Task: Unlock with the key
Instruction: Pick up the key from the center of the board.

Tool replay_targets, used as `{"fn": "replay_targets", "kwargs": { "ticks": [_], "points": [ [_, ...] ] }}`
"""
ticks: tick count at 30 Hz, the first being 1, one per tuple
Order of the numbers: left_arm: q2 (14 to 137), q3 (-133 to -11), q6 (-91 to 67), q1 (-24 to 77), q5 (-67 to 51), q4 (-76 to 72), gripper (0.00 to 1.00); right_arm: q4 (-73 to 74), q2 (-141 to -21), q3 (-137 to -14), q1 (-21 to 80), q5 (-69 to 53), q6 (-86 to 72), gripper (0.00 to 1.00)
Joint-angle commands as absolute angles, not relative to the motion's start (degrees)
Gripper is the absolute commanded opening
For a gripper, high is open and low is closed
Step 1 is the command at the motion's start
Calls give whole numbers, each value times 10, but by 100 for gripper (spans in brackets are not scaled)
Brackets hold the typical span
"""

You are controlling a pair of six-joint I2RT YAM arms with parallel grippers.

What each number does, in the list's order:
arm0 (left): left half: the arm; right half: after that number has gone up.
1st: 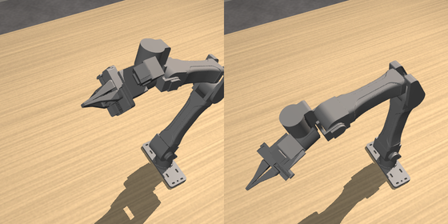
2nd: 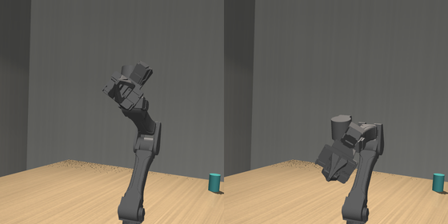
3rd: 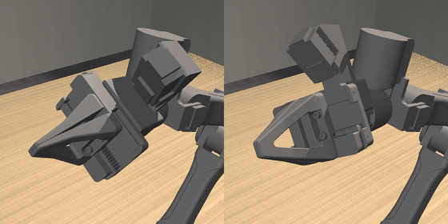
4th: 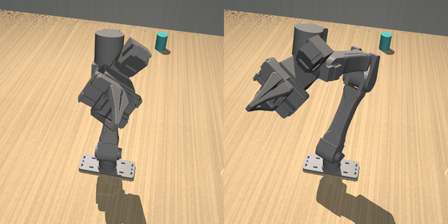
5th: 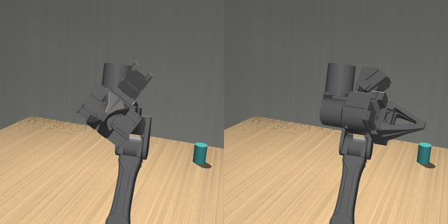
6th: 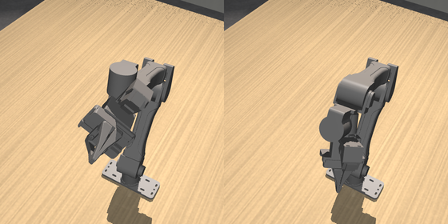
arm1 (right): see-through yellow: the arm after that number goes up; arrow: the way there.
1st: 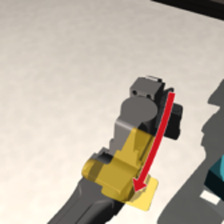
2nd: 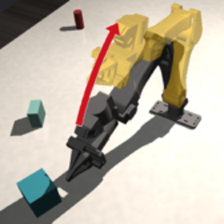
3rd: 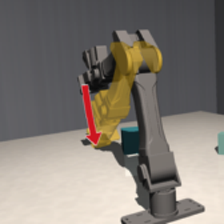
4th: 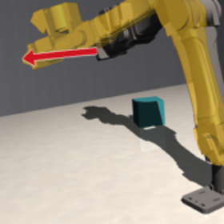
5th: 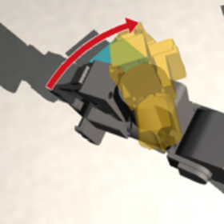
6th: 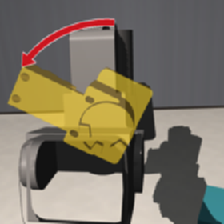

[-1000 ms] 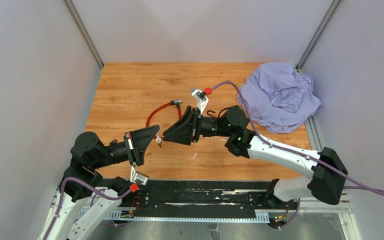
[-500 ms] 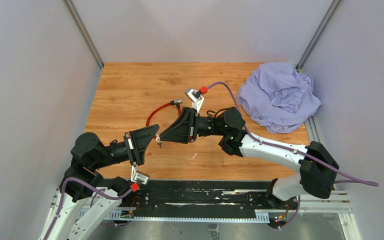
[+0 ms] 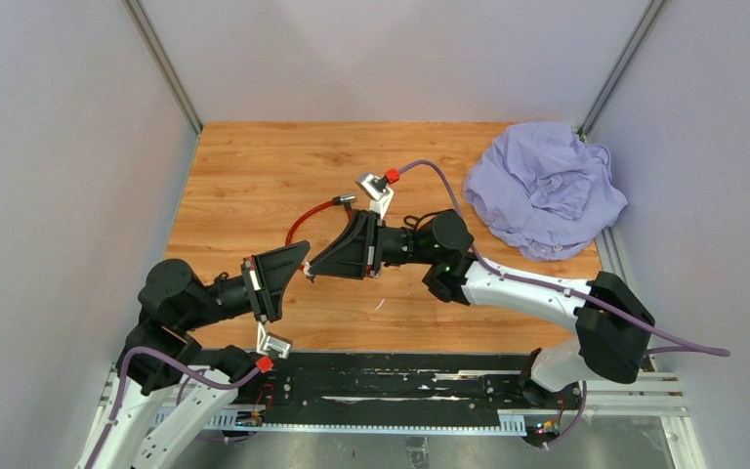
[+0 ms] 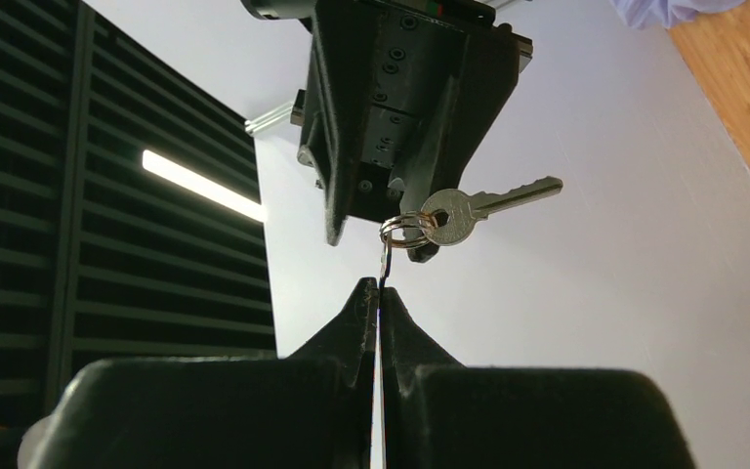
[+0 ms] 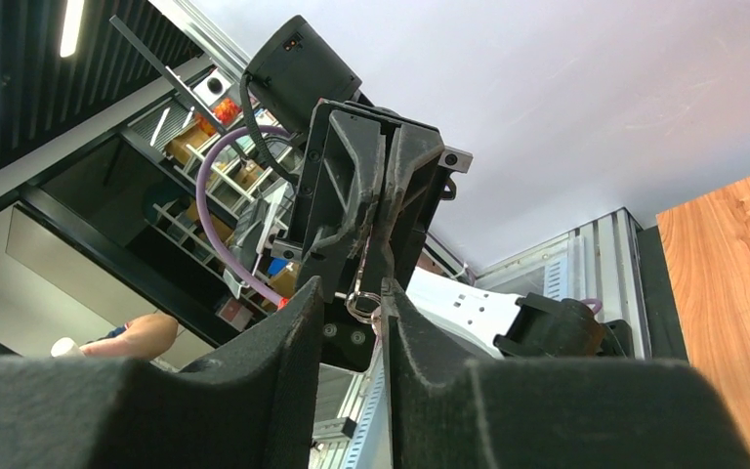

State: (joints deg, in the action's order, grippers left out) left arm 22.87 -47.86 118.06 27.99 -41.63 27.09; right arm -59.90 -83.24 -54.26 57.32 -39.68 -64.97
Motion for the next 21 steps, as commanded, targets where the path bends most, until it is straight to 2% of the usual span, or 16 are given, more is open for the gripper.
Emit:
{"fn": "replay_targets", "kwargs": {
  "ticks": [1, 3, 6, 8, 17, 21],
  "points": [
    [230, -479, 1463, 283, -411, 257, 0, -610, -836, -569, 578, -407, -651, 34],
    [231, -480, 1463, 283, -409, 256, 0, -603, -837, -575, 583, -411, -643, 45],
    [231, -481, 1463, 283, -408, 255, 1, -581, -836, -580, 589, -409, -629, 48],
    [230, -481, 1464, 283, -408, 255, 1, -578, -838, -582, 590, -405, -630, 43],
    [230, -482, 1466, 283, -406, 254, 0, -602, -868, -589, 589, -399, -688, 2],
    [229, -483, 1465, 283, -402, 253, 0, -620, -886, -591, 588, -406, -724, 1]
  ]
}}
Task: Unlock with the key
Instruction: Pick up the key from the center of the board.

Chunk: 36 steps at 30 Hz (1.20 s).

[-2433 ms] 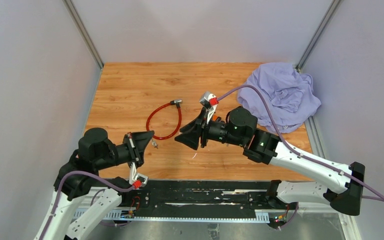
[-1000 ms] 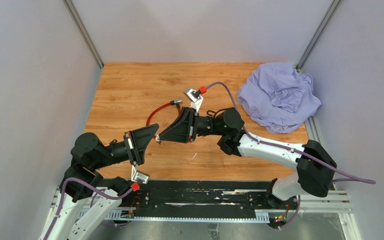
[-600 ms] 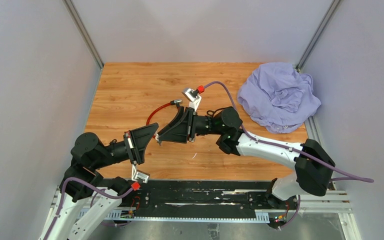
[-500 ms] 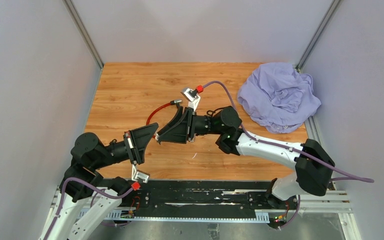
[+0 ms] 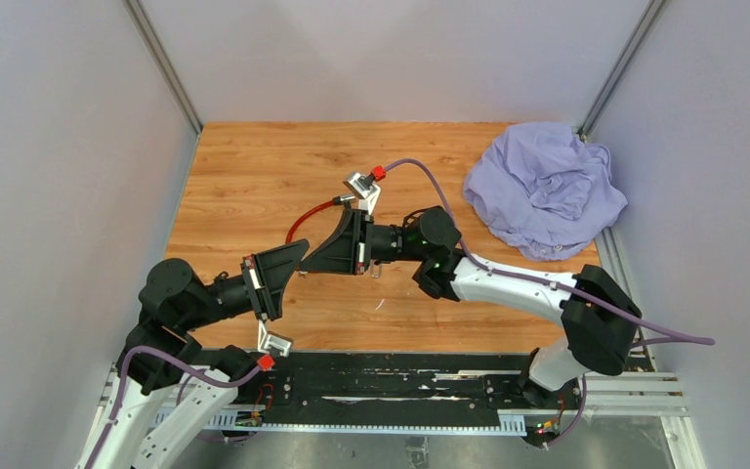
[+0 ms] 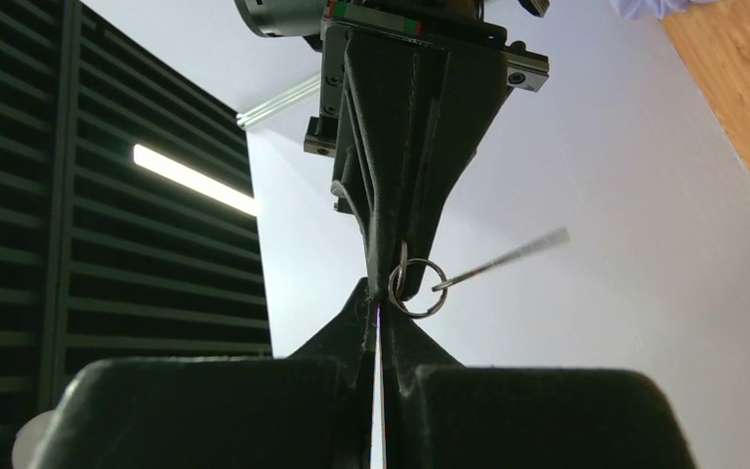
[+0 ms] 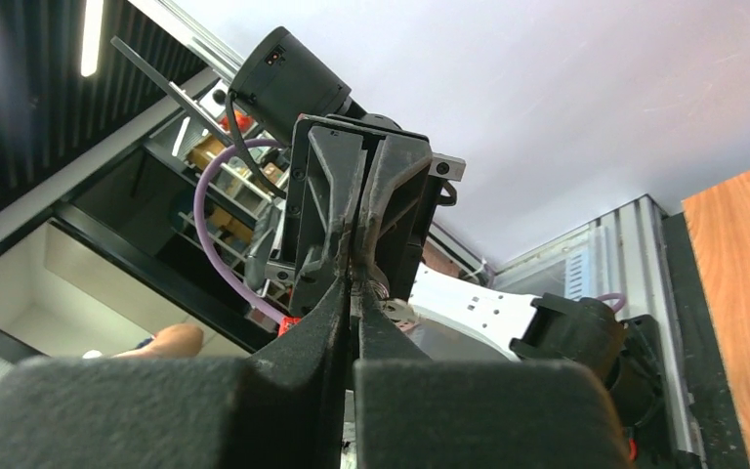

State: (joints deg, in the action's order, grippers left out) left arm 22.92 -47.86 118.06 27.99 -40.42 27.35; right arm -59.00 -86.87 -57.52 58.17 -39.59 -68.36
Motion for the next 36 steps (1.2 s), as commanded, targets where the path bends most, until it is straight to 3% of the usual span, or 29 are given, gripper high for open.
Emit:
{"fn": "replay_targets", "kwargs": {
  "ticks": [1, 12, 14, 16, 20, 32, 36],
  "points": [
    [229, -483, 1465, 283, -402, 252, 0, -627, -889, -589, 588, -406, -732, 1],
    [226, -480, 1454, 283, -395, 246, 0, -700, -886, -572, 578, -415, -781, 1],
    [225, -478, 1446, 283, -394, 241, 8, -678, -875, -568, 575, -423, -765, 1],
    [222, -475, 1431, 283, -397, 232, 29, -641, -860, -563, 571, -431, -739, 1],
    [219, -475, 1399, 283, -395, 222, 46, -564, -827, -555, 558, -453, -686, 1],
    [218, -518, 1312, 283, -363, 370, 58, -136, -773, -665, 541, -526, -382, 1],
    [246, -575, 1078, 283, -348, 436, 59, -2, -761, -704, 541, -494, -258, 1]
  ]
}}
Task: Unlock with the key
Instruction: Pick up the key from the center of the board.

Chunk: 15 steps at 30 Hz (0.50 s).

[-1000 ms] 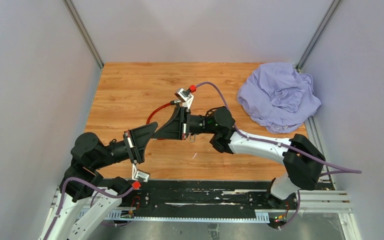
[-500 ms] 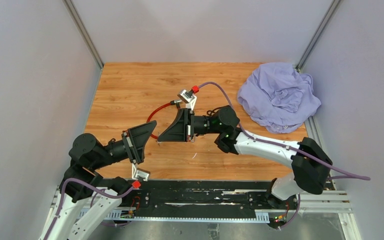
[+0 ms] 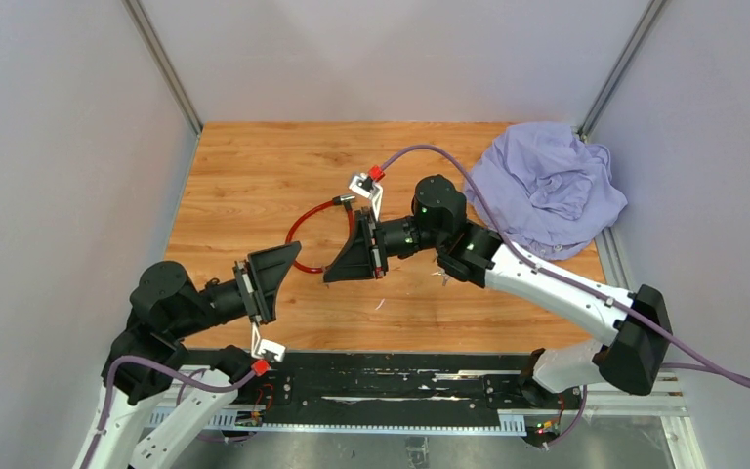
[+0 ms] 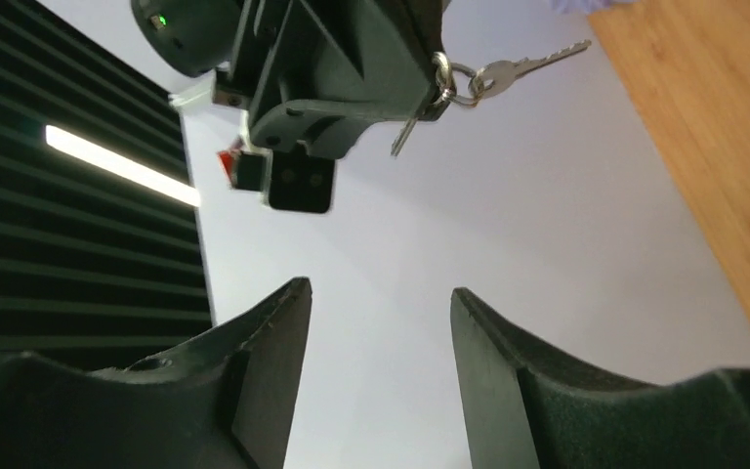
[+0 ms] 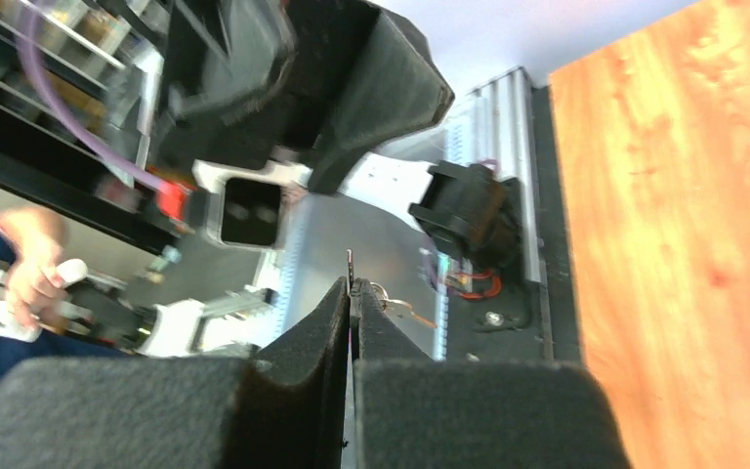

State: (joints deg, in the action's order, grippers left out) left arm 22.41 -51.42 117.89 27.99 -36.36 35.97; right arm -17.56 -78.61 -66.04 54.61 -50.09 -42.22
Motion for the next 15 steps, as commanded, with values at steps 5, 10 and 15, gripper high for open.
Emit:
{"fn": "replay_targets", "kwargs": {
  "ticks": [5, 10, 15],
  "points": [
    [398, -744, 645, 283, -351, 613, 53, 90, -747, -719, 542, -453, -163, 1],
    [478, -778, 427, 282, -506, 691, 47, 153, -747, -741, 555, -429, -108, 0],
    [506, -755, 253, 282, -579, 625, 45, 178, -744, -754, 572, -413, -87, 1]
  ]
}}
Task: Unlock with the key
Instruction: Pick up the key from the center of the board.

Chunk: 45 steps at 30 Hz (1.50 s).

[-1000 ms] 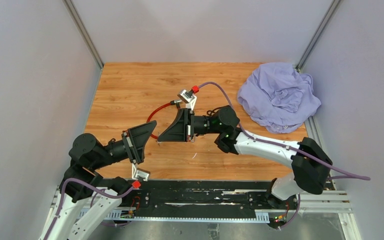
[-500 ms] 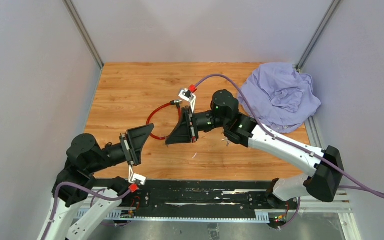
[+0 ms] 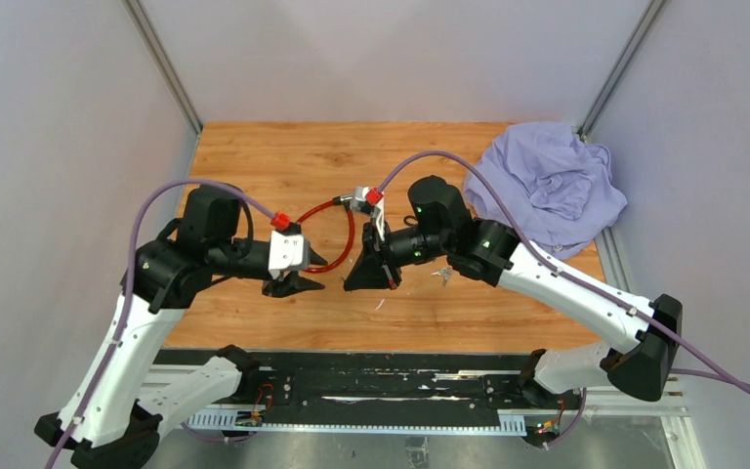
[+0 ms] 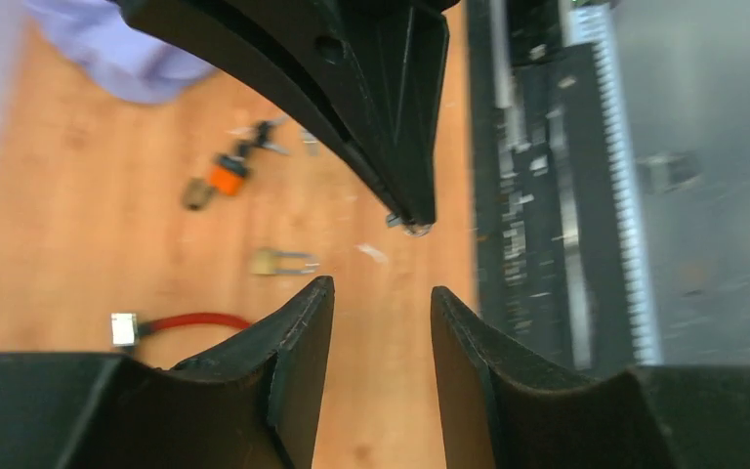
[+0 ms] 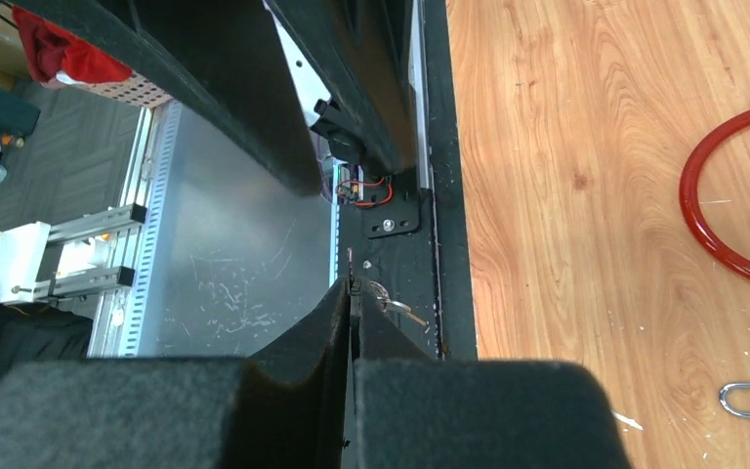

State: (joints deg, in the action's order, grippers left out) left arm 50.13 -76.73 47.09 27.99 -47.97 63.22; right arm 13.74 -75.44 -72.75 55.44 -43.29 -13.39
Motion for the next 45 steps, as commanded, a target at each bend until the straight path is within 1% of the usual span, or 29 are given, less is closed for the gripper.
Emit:
{"fn": "replay_targets", "kwargs": {
  "ticks": [1, 8, 13, 16, 27, 32, 45],
  "points": [
    [506, -745, 221, 282, -584, 605, 45, 178, -742, -754, 575, -411, -86, 1],
    [447, -660, 41, 282, -572, 419, 40, 177, -738, -759, 585, -397, -85, 1],
    [434, -643, 32, 282, -542, 408, 36, 172, -740, -766, 588, -395, -86, 1],
    [437, -643, 28, 283, -527, 410, 37, 171, -746, -772, 592, -395, -86, 0],
    [433, -626, 10, 282, -511, 391, 48, 171, -750, -779, 601, -396, -85, 1],
    [432, -619, 3, 283, -514, 384, 49, 171, -753, -784, 603, -397, -84, 0],
    [443, -622, -7, 282, -530, 381, 31, 168, -762, -788, 611, -396, -80, 1]
  ]
}}
